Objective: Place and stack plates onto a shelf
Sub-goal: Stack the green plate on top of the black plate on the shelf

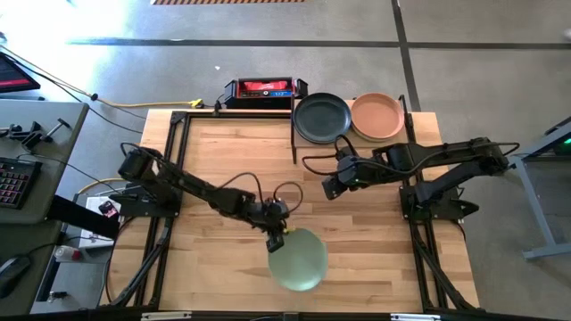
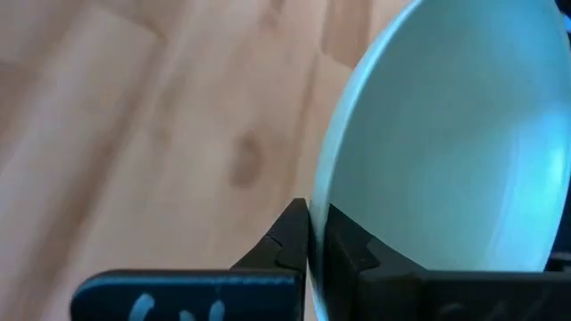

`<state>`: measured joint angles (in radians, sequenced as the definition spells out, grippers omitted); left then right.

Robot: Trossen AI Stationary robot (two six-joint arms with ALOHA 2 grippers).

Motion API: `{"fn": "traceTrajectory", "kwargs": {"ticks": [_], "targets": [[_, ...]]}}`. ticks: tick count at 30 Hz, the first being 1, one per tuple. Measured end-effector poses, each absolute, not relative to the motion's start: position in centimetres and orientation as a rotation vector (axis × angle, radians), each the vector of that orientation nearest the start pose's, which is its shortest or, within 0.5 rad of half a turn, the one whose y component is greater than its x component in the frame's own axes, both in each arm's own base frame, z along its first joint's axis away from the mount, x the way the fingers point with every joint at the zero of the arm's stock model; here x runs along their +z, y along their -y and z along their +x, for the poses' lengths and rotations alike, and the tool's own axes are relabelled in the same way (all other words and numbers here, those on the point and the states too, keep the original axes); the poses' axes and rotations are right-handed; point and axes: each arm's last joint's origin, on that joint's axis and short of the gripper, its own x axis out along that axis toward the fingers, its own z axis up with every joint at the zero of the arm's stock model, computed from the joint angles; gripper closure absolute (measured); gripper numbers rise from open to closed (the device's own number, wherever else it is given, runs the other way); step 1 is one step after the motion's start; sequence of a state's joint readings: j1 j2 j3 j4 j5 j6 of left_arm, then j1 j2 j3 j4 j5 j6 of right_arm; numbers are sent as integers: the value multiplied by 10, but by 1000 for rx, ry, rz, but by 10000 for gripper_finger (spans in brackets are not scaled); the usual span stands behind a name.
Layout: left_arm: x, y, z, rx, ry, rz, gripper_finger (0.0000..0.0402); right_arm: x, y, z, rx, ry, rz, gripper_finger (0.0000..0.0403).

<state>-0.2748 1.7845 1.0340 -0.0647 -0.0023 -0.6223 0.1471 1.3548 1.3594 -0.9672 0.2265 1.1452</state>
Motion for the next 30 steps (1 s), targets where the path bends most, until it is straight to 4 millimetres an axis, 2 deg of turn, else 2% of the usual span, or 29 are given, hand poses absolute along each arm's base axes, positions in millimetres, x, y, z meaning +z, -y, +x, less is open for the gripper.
{"fn": "traceTrajectory", "kwargs": {"ticks": [16, 25, 30], "targets": [[220, 29, 327, 298, -770, -393, 400, 344, -28, 262, -533, -813, 711, 289], [246, -6, 309, 465, -703, -398, 401, 345, -13, 264, -533, -803, 642, 248], [259, -24, 300, 549, -648, -406, 401, 347, -1, 267, -518, -778, 569, 247]]}}
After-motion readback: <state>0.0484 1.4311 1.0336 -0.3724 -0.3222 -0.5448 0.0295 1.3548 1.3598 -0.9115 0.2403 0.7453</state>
